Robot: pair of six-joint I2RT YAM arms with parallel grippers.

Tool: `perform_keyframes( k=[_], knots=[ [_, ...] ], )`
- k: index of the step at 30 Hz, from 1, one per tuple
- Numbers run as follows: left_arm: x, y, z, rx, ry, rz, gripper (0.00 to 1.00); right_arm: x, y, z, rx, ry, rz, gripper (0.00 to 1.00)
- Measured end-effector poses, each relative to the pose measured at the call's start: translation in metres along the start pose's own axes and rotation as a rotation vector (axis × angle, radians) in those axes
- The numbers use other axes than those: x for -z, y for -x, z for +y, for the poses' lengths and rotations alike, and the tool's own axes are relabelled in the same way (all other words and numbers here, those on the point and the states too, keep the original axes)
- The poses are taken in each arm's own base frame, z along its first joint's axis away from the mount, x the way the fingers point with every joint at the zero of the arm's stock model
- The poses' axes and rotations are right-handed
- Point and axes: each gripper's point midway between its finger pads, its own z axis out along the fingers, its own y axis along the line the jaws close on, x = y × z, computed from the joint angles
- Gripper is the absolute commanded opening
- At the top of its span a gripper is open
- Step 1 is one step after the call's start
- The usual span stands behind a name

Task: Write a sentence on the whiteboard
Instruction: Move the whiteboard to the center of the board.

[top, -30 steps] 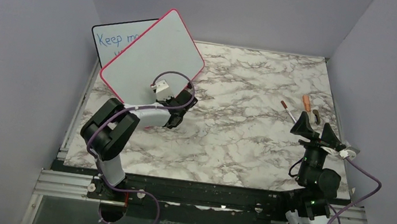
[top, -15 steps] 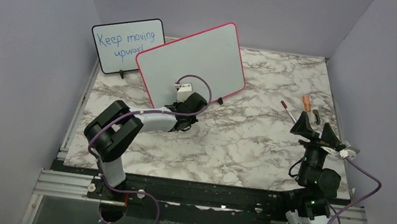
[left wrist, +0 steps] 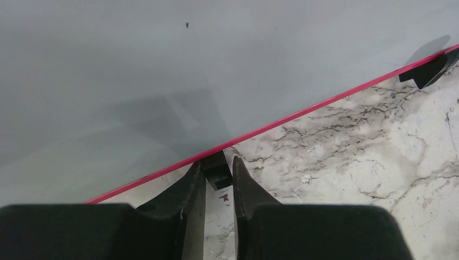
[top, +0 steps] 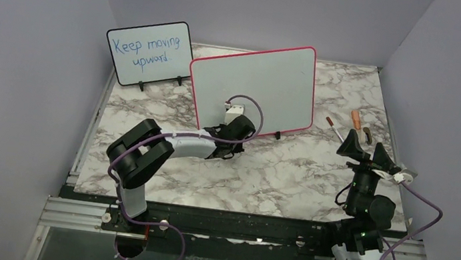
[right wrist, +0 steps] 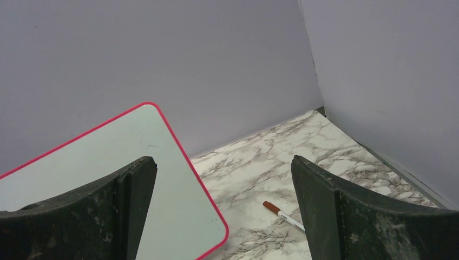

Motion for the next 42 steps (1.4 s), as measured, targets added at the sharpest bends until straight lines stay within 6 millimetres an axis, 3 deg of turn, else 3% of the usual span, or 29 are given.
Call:
perform_keyframes(
  k=[17,30,38,42],
  knots=[
    [0.012,-0.021,-0.014,0.01,-0.033,0.045,0.0,-0.001,-0.004,-0.001,0.015,-0.002,0.013,1.0],
    [0.032,-0.033,0.004,0.095,0.029,0.056,0.0,-0.002,-0.007,-0.001,0.02,-0.004,0.022,1.0],
    [0.036,-0.04,0.003,0.123,0.047,0.051,0.23,-0.002,-0.008,-0.001,0.023,-0.005,0.028,1.0],
    [0.037,-0.043,0.001,0.139,0.047,0.057,0.42,-0.002,-0.008,-0.001,0.024,-0.005,0.029,1.0]
  ],
)
